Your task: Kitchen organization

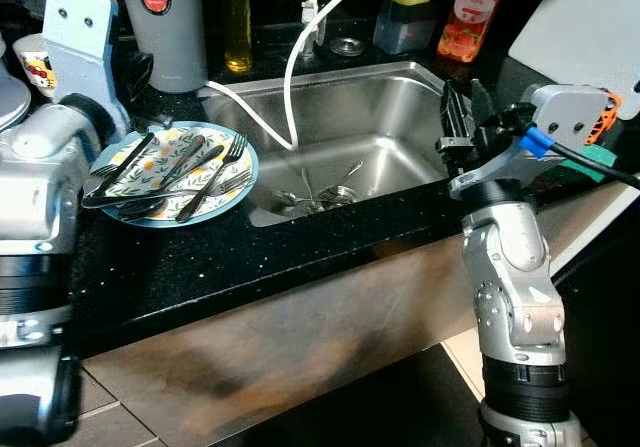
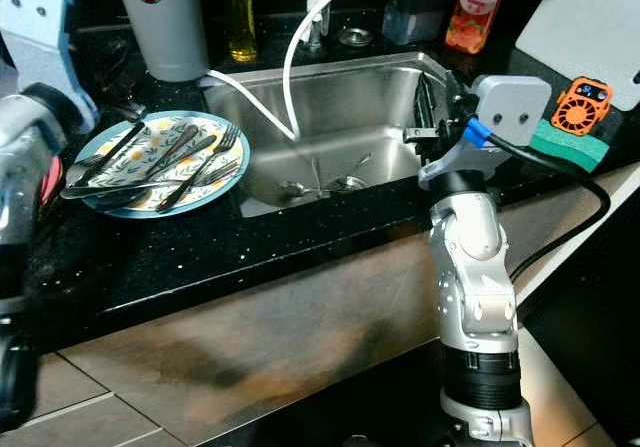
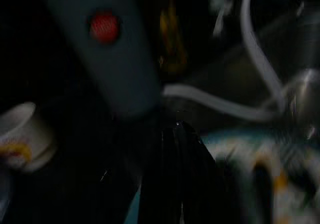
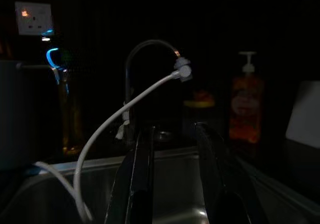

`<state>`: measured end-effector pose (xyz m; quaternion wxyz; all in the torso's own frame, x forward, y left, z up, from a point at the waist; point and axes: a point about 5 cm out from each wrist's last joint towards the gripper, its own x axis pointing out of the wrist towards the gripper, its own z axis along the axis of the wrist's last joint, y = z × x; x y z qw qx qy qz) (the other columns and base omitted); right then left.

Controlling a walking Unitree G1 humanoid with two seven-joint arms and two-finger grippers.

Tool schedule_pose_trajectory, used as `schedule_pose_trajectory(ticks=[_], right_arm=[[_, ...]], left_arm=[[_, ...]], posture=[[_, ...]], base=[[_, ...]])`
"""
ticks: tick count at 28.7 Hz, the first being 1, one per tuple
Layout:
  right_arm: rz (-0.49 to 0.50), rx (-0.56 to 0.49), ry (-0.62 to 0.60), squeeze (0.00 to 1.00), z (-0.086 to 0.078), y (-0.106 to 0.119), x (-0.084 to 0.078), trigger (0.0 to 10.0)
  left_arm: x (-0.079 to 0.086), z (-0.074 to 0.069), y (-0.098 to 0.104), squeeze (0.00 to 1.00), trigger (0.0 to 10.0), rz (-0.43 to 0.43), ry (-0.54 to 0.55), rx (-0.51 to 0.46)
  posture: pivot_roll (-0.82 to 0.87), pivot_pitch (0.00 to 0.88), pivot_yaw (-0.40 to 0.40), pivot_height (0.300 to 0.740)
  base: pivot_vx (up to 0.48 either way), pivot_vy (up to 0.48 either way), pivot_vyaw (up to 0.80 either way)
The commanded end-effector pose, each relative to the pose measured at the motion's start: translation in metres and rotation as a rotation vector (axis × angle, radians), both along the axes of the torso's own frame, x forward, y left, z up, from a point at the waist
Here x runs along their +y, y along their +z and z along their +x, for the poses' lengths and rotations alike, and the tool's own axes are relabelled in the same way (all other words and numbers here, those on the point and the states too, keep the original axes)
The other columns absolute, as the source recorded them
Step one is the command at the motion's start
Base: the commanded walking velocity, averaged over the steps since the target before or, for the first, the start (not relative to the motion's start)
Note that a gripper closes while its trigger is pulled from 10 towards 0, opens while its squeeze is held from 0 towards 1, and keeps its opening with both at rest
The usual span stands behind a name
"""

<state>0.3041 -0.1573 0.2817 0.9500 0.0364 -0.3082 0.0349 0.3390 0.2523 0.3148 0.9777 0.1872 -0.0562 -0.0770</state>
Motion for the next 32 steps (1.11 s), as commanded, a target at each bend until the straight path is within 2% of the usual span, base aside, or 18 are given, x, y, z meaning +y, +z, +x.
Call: schedule_pose_trajectory(ticks=[1, 4, 5, 7, 8, 10, 11, 14, 17, 20, 21, 23, 27, 30, 31, 32], right_arm=[[0.004, 0.003, -0.003, 0.00, 0.002, -0.002, 0.000, 10.0], [0.003, 0.009, 0.014, 0.00, 0.004, -0.004, 0.003, 10.0], [0.003, 0.009, 0.014, 0.00, 0.004, -0.004, 0.003, 10.0], [0.002, 0.009, 0.020, 0.00, 0.006, -0.003, 0.005, 10.0], [0.005, 0.011, 0.022, 0.00, 0.006, -0.004, 0.005, 10.0], [0.007, 0.012, 0.023, 0.00, 0.007, -0.005, 0.005, 10.0], [0.007, 0.016, 0.026, 0.00, 0.007, -0.006, 0.006, 10.0], [0.008, 0.022, 0.032, 0.00, 0.009, -0.009, 0.008, 10.0], [0.016, 0.010, 0.036, 0.00, 0.012, -0.008, 0.010, 10.0], [0.018, 0.004, 0.035, 0.00, 0.013, -0.007, 0.011, 10.0], [0.020, -0.002, 0.034, 0.00, 0.013, -0.006, 0.011, 10.0], [0.019, -0.007, 0.033, 0.00, 0.014, -0.004, 0.011, 10.0], [0.014, -0.007, 0.029, 0.00, 0.011, -0.005, 0.010, 10.0], [0.013, -0.001, 0.012, 0.00, 0.008, -0.007, 0.006, 10.0], [0.016, 0.004, -0.003, 0.00, 0.006, -0.010, 0.004, 10.0], [0.016, 0.004, -0.003, 0.00, 0.006, -0.010, 0.004, 10.0]], left_arm=[[0.006, -0.002, -0.006, 0.00, 10.0, 0.028, -0.002, 0.056], [0.021, -0.014, -0.010, 0.00, 10.0, 0.068, -0.040, 0.122], [0.021, -0.014, -0.010, 0.00, 10.0, 0.068, -0.040, 0.122], [0.024, -0.019, -0.018, 0.01, 10.0, 0.067, -0.076, 0.180], [0.027, -0.019, -0.028, 0.25, 10.0, 0.056, -0.080, 0.216], [0.029, -0.019, -0.034, 0.25, 10.0, 0.049, -0.080, 0.242], [0.032, -0.017, -0.041, 1.00, 10.0, 0.032, -0.079, 0.265], [0.033, -0.010, -0.048, 1.00, 10.0, 0.010, -0.078, 0.289], [0.027, 0.008, -0.051, 1.00, 10.0, -0.039, -0.098, 0.300], [0.025, 0.013, -0.051, 1.00, 10.0, -0.041, -0.102, 0.304], [0.021, 0.020, -0.049, 0.00, 10.0, -0.054, -0.122, 0.306], [0.014, 0.030, -0.043, 0.00, 10.0, -0.094, -0.167, 0.306], [0.011, 0.036, -0.036, 0.00, 10.0, -0.129, -0.187, 0.293], [0.011, 0.036, -0.034, 0.00, 10.0, -0.107, -0.208, 0.304], [0.014, 0.036, -0.039, 0.00, 10.0, -0.055, -0.220, 0.343], [0.014, 0.036, -0.039, 0.00, 10.0, -0.055, -0.220, 0.343]], posture=[[0.10, 0.042, -0.041, 0.740], [0.12, 0.042, -0.043, 0.740], [0.12, 0.042, -0.043, 0.740], [0.12, 0.047, -0.043, 0.740], [0.12, 0.052, -0.045, 0.740], [0.12, 0.052, -0.045, 0.740], [0.13, 0.047, -0.046, 0.740], [0.13, 0.038, -0.045, 0.740], [0.14, 0.005, -0.038, 0.740], [0.14, 0.005, -0.038, 0.740], [0.13, 0.004, -0.037, 0.740], [0.11, 0.010, -0.029, 0.740], [0.09, 0.020, -0.017, 0.740], [0.09, 0.025, -0.011, 0.740], [0.08, 0.031, 0.001, 0.740], [0.08, 0.031, 0.001, 0.740]], base=[[0.000, 0.000, 0.00], [0.000, 0.000, 0.00], [0.000, 0.000, 0.00], [0.000, 0.000, 0.00], [0.000, 0.000, 0.00], [0.000, 0.000, 0.00], [0.000, 0.000, 0.00], [0.000, 0.000, 0.00], [0.000, 0.000, 0.00], [0.000, 0.000, 0.00], [0.000, 0.000, 0.00], [0.000, 0.000, 0.00], [0.000, 0.000, 0.00], [0.000, 0.000, 0.00], [0.000, 0.000, 0.00], [0.000, 0.000, 0.00]])
